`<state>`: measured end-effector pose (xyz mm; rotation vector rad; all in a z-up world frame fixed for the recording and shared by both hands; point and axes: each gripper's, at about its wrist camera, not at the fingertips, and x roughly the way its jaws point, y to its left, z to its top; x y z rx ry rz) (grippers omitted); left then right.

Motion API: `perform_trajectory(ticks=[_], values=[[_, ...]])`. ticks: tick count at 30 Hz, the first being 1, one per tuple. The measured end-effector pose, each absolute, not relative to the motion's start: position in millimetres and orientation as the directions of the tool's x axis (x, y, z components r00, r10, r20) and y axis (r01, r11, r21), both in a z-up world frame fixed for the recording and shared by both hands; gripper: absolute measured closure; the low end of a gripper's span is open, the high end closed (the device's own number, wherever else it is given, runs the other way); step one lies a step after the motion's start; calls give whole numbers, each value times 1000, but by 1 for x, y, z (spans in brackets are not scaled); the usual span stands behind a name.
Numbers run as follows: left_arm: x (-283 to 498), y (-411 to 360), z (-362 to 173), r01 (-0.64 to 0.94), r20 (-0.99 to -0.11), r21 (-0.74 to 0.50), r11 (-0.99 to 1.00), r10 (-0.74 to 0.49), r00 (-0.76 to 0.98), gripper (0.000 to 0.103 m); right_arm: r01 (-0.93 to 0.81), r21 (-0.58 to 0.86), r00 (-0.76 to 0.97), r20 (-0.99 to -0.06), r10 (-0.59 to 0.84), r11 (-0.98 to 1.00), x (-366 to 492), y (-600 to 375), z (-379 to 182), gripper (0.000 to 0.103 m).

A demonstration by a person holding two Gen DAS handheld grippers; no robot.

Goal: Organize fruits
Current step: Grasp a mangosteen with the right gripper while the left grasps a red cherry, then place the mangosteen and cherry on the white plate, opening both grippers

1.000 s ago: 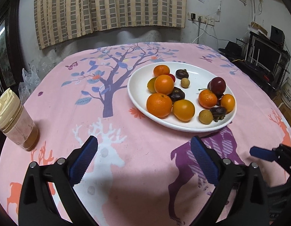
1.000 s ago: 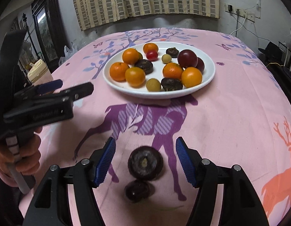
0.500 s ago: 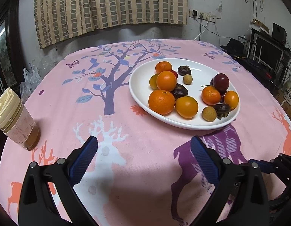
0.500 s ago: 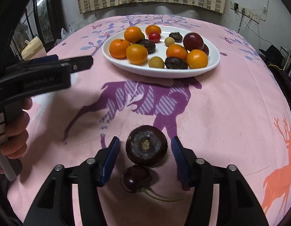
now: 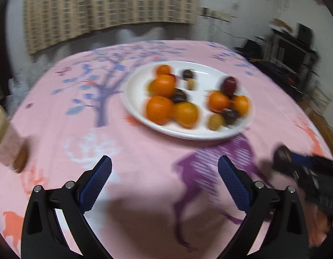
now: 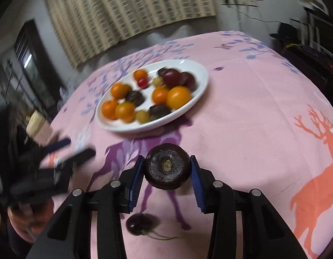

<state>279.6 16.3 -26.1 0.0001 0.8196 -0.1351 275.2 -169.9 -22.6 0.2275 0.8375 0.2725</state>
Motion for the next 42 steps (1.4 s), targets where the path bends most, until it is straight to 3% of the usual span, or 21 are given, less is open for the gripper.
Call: perform_trajectory(ticks=[3,8,19,23,33,42], values=[[263,-17,-28,334,-727,-107,936,-303,617,9,-81,329,657,-693,298,941,278,-186,-22,61],[231,-66,-37,593,-740,-132,794,-477,474,48,-63,379,654,-683,325,923,280,-197,-24,61],[224,-87,-57,626,-785,-64,777,-427,449,55,-88,371,652,-680,335,925,277,-194,-23,61],[227,-89,-63,629,-802,-56,775,-410,434,75,-92,363,650,-684,331,927,276,-193,-23,61],[225,-85,-57,605,-786,-47,795,-404,469,75,-96,329,667,-679,306,939,273,-191,-21,61],[251,-27,-14,418,-697,-158,895,-401,595,75,-154,344,714,-609,345,926,279,-180,-2,61]])
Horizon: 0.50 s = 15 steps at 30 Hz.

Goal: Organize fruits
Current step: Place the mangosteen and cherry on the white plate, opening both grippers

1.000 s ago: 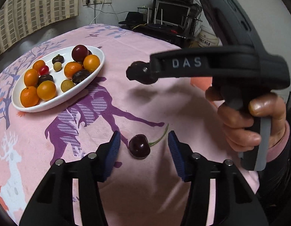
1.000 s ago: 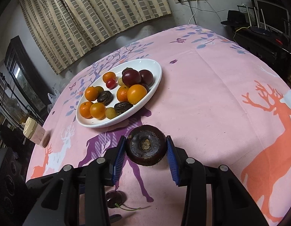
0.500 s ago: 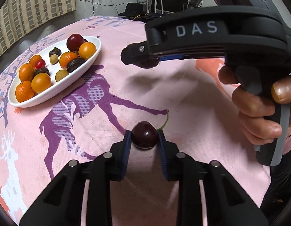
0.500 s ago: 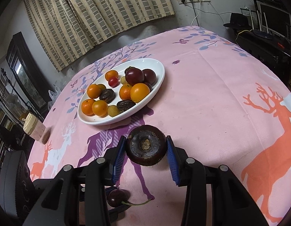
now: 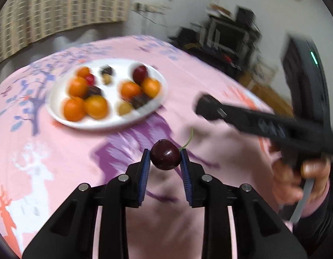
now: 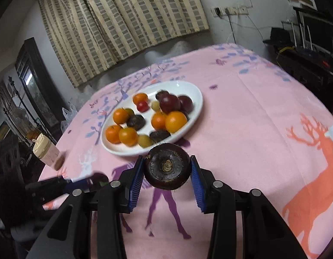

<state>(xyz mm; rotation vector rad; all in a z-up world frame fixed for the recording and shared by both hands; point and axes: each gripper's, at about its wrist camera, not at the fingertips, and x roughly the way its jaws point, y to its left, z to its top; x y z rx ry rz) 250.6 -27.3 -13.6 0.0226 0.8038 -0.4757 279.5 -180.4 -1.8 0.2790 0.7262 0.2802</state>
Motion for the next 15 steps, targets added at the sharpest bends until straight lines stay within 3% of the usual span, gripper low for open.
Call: perform_trajectory(ticks=[7,15], values=[[307,16,28,224,-599,-174,959,-284,749,75,-219,315,746,-556,366,924,328,-153,28,61],[388,26,19,108,-620,-165,980,-188,762,75,-225,197,771,-562,298,954,400,-113,18,61]])
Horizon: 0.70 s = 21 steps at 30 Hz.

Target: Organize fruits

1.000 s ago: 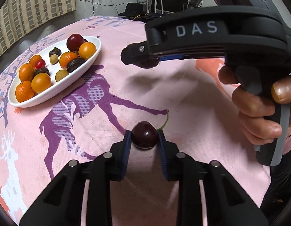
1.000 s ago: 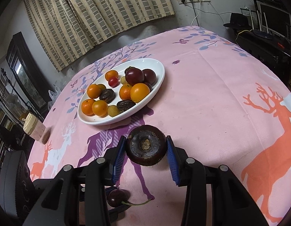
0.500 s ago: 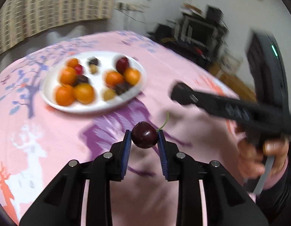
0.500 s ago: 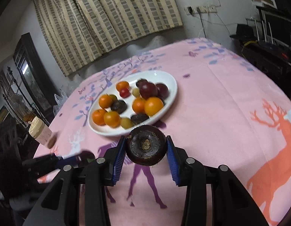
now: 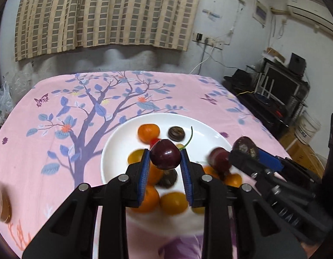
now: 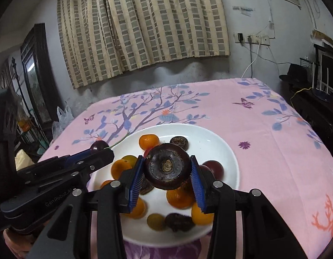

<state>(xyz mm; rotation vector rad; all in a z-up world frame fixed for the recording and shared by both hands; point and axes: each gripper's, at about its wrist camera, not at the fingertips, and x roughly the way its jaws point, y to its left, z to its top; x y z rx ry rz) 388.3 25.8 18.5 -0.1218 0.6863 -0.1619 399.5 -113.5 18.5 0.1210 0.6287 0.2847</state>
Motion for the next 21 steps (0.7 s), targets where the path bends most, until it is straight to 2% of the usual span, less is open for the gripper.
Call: perform_trajectory(ticks=[7,8,9,10,14,17,18,21], values=[[423,35,-4,68,-660,-161,985,-159,734,75,-230,181,745,-599,293,956,427,-104,2,59],[424,37,-6,56,-663,-158,986,-147,734,68,-230,180,750,-594,292,956,425,-104,3,55],[424,38,-6,37,-667,-148,988,-127,734,62,-228,178,754,-589,289,957,424,-106,5,47],[423,39,-7,25,-664,-139,990,-112,739,51,-223,173,762,-583,283,959,420,-107,8,40],[407,40,2,-50,-632,-66,997,-3,775,10,-212,140,795,-550,254,967,400,-113,19,27],[386,39,10,-54,-613,-18,998,31,790,7,-215,120,802,-545,245,969,375,-119,23,16],[380,39,11,-45,-615,-12,999,28,788,6,-215,117,800,-548,244,970,369,-120,23,6],[355,40,14,-30,-621,-14,999,15,784,5,-211,102,807,-543,233,972,335,-126,17,4]])
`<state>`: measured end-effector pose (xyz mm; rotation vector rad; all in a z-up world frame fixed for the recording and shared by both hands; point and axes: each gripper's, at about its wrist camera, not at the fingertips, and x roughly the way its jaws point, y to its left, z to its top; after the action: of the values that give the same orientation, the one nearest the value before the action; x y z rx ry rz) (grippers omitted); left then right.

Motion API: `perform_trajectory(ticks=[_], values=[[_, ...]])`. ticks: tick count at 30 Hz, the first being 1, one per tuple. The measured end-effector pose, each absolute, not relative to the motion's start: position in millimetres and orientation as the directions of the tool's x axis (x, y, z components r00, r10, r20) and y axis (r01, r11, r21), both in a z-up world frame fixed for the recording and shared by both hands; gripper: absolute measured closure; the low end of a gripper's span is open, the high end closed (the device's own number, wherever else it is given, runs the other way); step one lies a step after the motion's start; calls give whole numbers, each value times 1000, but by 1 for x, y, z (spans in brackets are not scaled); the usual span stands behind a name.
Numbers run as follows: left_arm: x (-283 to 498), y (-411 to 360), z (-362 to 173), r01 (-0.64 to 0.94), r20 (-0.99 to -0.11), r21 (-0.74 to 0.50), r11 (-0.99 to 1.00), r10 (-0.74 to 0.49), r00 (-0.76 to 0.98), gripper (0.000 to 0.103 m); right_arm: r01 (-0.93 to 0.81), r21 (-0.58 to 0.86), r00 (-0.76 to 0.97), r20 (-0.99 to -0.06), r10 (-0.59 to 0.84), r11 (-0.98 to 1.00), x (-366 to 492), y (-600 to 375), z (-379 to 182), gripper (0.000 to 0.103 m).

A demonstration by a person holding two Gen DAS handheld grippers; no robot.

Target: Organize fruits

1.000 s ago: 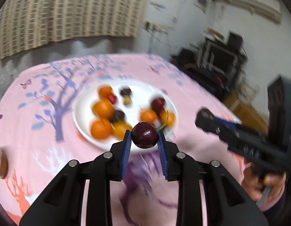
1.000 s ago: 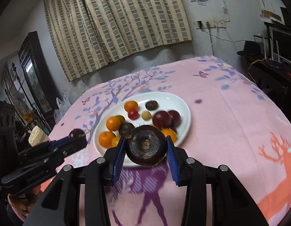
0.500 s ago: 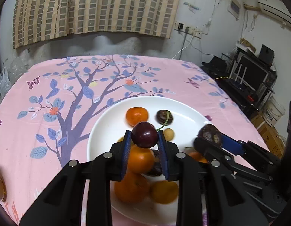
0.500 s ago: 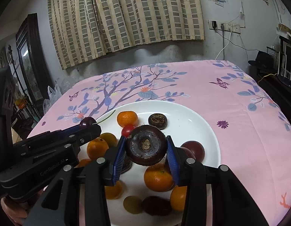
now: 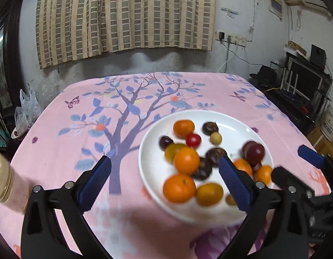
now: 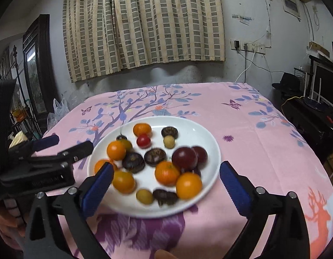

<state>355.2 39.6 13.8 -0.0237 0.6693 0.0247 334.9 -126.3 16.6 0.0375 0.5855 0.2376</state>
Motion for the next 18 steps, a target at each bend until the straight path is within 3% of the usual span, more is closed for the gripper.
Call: perform_trajectory(ticks=[10,18], values=[[260,37,-15,45,-658,78,996,17,752,5,-222,106,762,-601,240,969,269,-125,-11,4],[239,43,-15,20,-644,71,997,31,765,5,-211,51,778,-596,199,976,259,-125,-12,4]])
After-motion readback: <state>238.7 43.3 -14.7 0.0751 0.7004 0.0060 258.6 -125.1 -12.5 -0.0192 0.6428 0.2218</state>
